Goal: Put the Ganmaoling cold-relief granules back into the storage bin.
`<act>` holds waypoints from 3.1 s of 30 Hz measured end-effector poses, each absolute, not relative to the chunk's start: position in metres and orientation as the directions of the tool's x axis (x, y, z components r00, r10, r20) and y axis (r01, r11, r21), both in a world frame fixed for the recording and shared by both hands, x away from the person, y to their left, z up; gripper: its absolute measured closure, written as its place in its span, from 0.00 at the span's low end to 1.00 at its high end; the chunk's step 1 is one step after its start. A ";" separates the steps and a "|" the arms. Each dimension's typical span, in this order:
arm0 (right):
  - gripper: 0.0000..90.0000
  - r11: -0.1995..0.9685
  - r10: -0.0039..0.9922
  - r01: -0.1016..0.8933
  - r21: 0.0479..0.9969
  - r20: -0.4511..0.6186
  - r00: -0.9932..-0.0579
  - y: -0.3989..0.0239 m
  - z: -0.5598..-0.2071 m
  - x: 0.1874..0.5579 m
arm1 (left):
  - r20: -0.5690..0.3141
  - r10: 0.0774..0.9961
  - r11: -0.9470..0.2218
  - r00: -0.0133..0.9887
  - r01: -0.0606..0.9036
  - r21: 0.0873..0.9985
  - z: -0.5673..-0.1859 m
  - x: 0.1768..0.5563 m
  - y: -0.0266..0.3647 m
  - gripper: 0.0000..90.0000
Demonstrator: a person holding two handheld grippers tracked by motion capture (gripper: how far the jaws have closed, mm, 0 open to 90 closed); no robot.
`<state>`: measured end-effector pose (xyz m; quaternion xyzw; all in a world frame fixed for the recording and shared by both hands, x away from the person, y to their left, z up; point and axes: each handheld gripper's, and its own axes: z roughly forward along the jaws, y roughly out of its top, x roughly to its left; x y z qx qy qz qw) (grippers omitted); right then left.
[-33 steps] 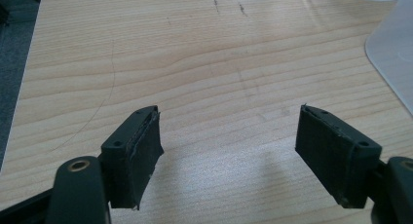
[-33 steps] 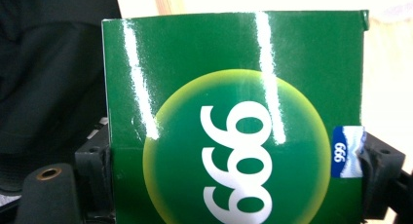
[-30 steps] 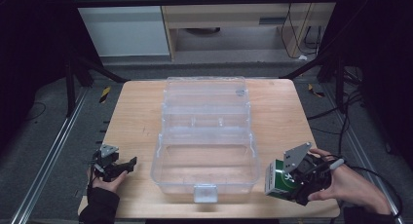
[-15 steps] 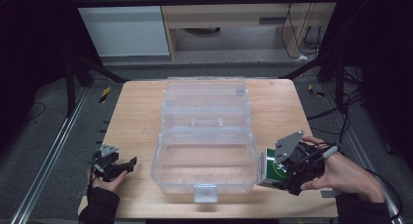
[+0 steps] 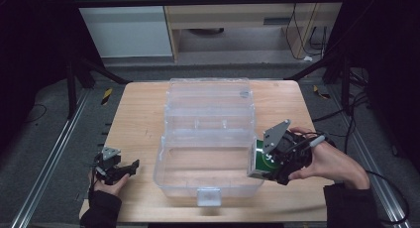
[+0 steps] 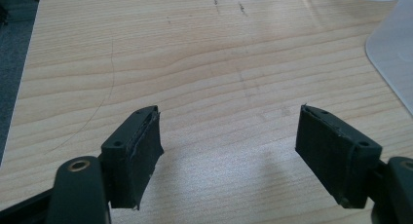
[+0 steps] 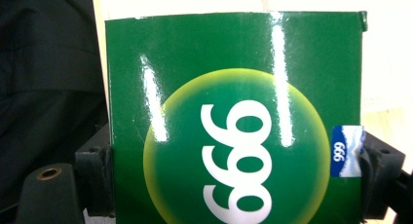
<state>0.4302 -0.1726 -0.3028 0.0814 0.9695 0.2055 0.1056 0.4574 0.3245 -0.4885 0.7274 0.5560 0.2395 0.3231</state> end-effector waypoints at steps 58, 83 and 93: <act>0.18 0.943 0.118 0.054 0.328 -0.179 -0.977 -0.114 -0.351 0.459 | -0.009 0.963 -0.175 0.269 0.653 0.737 -0.488 0.458 0.325 0.26; 0.17 0.956 0.116 0.067 0.285 -0.159 -0.980 -0.107 -0.378 0.461 | -0.010 0.963 -0.175 0.269 0.652 0.738 -0.488 0.458 0.325 0.26; 0.17 0.955 0.124 0.077 0.288 -0.150 -0.981 -0.110 -0.390 0.462 | -0.008 0.963 -0.176 0.269 0.652 0.737 -0.488 0.458 0.325 0.26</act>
